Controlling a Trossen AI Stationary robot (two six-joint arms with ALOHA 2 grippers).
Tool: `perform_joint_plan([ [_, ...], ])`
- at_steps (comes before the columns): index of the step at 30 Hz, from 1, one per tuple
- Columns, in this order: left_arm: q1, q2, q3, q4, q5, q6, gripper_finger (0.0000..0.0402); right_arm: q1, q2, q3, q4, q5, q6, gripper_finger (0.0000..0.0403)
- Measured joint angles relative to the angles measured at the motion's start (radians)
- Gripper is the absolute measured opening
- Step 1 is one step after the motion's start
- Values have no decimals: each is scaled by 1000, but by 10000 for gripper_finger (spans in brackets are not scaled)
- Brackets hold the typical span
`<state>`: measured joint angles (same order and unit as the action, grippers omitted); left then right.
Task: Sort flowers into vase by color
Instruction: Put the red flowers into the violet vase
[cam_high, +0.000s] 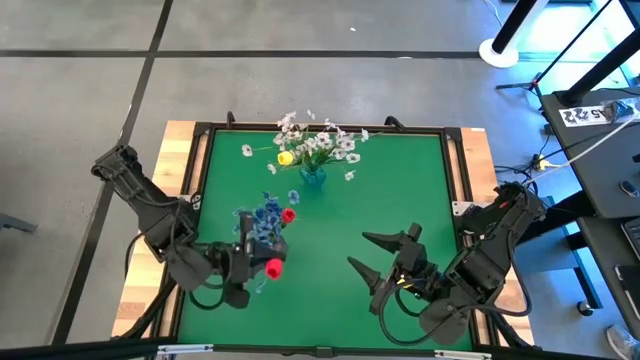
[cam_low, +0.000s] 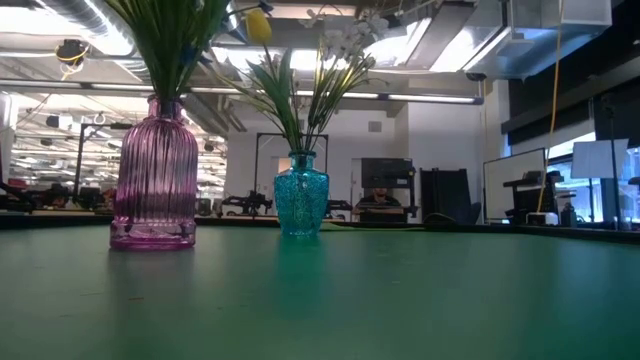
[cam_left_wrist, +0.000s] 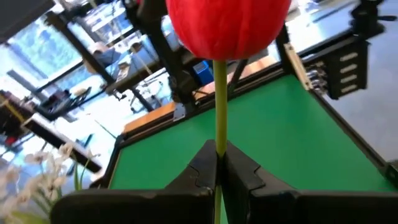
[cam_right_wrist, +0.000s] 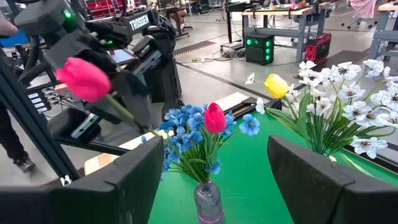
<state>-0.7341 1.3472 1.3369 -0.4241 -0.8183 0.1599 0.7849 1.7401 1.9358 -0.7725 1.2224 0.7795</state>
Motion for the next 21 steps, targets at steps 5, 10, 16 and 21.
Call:
perform_joint_plan([
  [5, 1, 0, 1, -45, 72, 30, 4, 0, 0, 0, -2, 6, 2, 287],
  [10, 0, 5, 1, -99, 103, -1, 4, 0, 0, 0, -2, 6, 2, 287],
  [16, 14, 5, 1, -108, 100, -186, 4, -7, 0, 0, -2, 1, 3, 287],
  [21, 17, 5, -28, -135, -27, -331, 4, -7, 0, 0, 1, -3, 3, 287],
])
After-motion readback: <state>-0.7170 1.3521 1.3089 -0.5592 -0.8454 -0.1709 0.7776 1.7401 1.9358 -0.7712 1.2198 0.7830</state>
